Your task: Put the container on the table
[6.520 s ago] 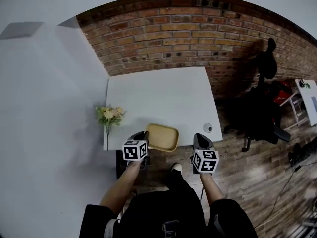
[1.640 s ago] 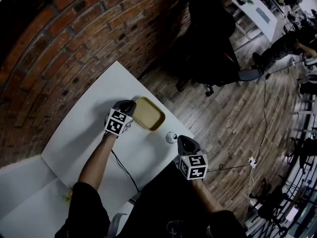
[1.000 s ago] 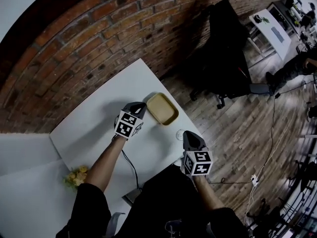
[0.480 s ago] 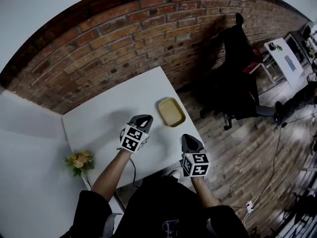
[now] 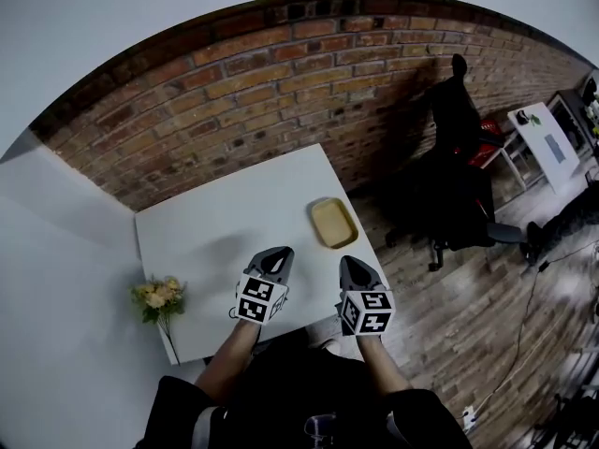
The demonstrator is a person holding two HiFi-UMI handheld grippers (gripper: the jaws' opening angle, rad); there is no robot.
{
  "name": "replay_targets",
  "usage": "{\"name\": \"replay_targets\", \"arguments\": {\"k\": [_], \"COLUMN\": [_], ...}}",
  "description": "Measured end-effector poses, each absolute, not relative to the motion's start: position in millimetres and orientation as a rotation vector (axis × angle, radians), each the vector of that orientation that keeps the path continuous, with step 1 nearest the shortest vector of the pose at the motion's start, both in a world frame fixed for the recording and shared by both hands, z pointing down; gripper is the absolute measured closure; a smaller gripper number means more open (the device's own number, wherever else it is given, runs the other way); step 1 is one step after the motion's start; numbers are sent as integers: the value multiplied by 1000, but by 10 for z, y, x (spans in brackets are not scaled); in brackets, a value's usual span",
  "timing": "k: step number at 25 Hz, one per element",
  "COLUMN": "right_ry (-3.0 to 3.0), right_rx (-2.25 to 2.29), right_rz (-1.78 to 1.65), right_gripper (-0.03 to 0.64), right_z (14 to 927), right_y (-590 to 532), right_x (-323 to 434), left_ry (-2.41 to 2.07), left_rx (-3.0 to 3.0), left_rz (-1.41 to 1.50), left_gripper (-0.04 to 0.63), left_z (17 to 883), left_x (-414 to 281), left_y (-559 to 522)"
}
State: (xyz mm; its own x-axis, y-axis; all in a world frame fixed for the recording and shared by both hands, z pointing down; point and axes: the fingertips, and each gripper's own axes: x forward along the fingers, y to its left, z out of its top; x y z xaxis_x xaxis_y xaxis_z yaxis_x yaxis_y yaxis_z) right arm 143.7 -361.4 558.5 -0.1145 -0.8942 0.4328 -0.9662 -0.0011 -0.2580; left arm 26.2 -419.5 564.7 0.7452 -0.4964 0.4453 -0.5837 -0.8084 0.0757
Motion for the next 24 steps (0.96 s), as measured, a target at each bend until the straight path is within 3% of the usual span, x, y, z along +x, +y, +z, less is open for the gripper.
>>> {"name": "replay_targets", "arguments": {"k": [24], "right_ry": [-2130], "right_rx": [1920], "right_rz": [711], "right_gripper": [594], "right_z": [5589], "right_y": [-3568], "right_x": [1290], "left_ry": [-926], "left_rx": [2720], "left_rz": [603], "left_gripper": [572], "left_z": [5640], "left_x": [-88], "left_y": [-4280]}}
